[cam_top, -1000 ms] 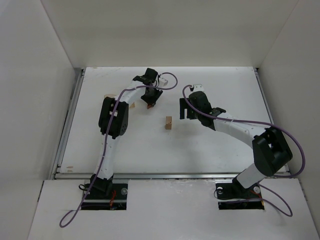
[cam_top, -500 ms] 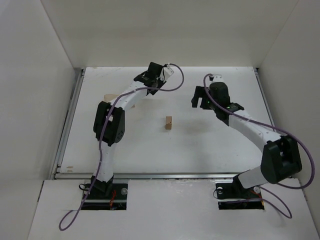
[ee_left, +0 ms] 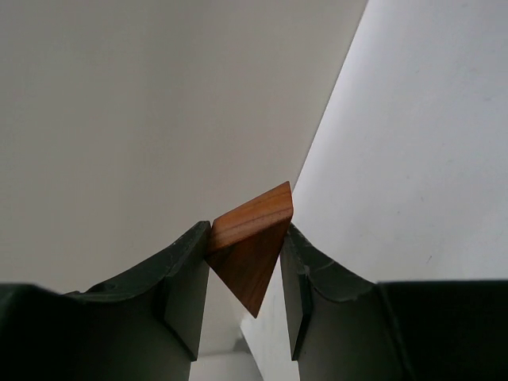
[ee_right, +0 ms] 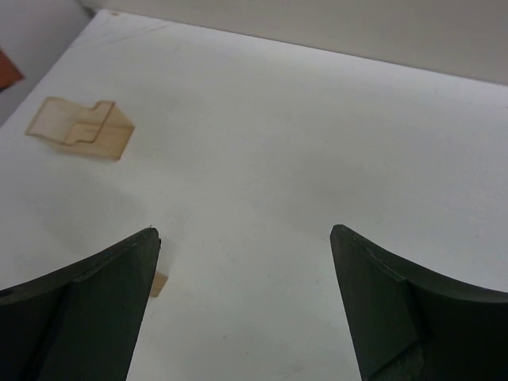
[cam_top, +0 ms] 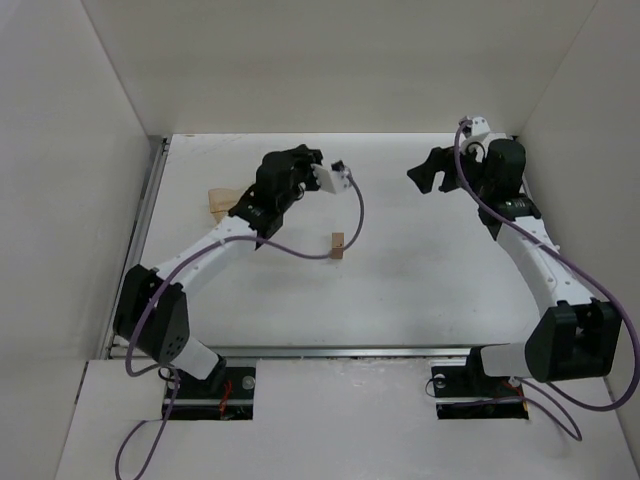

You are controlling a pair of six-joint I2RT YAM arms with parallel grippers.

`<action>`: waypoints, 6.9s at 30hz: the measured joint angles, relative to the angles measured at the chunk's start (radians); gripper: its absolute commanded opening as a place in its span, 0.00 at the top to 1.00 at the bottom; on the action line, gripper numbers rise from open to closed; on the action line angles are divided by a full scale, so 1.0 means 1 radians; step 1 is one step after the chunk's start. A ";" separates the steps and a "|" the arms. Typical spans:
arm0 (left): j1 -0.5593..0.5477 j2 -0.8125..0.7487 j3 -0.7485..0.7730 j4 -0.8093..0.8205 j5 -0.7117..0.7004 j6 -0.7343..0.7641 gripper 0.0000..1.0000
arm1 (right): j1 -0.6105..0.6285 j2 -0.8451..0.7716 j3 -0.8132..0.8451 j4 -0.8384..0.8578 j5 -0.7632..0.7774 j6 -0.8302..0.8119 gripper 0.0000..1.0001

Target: Build the wood block tower

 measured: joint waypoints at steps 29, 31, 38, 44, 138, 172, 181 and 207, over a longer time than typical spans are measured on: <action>-0.227 -0.251 -0.408 0.459 0.311 0.395 1.00 | 0.219 -0.032 -0.046 0.262 -0.452 -0.205 0.12; -0.229 -0.251 -0.408 0.458 0.311 0.399 1.00 | 0.237 -0.022 -0.046 0.267 -0.453 -0.197 0.12; -0.234 -0.251 -0.408 0.450 0.301 0.402 1.00 | 0.285 -0.026 -0.052 0.337 -0.432 -0.140 0.13; -0.240 -0.251 -0.408 0.449 0.298 0.402 1.00 | 0.298 -0.023 -0.066 0.410 -0.387 -0.058 0.16; 0.100 -0.553 -0.488 -0.350 0.034 -1.305 0.00 | 0.336 0.452 -0.019 0.114 -0.744 -0.756 1.00; 0.100 -0.536 -0.488 -0.341 0.061 -1.306 0.00 | 0.336 0.466 -0.080 0.344 -0.679 -0.571 1.00; 0.106 -0.534 -0.488 -0.337 0.066 -1.306 0.00 | 0.335 0.472 -0.111 0.360 -0.678 -0.571 1.00; 0.107 -0.534 -0.494 -0.334 0.090 -1.304 0.00 | 0.332 0.473 -0.129 0.415 -0.702 -0.564 1.00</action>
